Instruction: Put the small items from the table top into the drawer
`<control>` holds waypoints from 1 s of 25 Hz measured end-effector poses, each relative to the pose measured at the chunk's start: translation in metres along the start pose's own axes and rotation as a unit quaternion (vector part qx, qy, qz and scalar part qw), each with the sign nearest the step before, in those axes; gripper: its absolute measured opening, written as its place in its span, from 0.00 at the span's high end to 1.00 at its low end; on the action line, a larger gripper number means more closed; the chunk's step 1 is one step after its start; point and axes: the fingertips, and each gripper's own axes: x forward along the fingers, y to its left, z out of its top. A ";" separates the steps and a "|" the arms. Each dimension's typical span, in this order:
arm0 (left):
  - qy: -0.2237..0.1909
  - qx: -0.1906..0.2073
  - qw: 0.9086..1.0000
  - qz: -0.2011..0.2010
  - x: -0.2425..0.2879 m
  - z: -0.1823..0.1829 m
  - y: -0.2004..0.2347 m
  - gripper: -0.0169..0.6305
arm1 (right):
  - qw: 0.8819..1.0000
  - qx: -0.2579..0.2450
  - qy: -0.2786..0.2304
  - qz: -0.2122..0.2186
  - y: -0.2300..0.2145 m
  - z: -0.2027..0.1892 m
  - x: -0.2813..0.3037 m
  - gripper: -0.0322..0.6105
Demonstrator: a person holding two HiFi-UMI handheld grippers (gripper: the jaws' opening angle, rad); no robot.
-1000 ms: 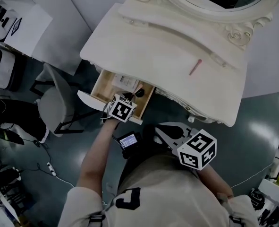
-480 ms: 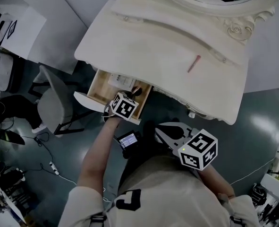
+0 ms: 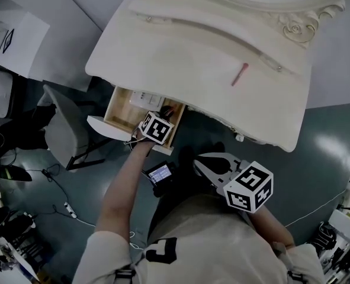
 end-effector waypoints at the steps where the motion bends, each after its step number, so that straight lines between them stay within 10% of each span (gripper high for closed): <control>1: 0.002 -0.003 1.000 -0.003 0.003 0.000 -0.001 0.84 | 1.000 0.002 0.000 0.000 -0.001 0.000 0.000 0.91; 25: 0.071 -0.025 0.997 -0.035 0.042 -0.019 -0.011 0.84 | 1.000 0.020 0.010 -0.019 -0.013 -0.008 -0.004 0.91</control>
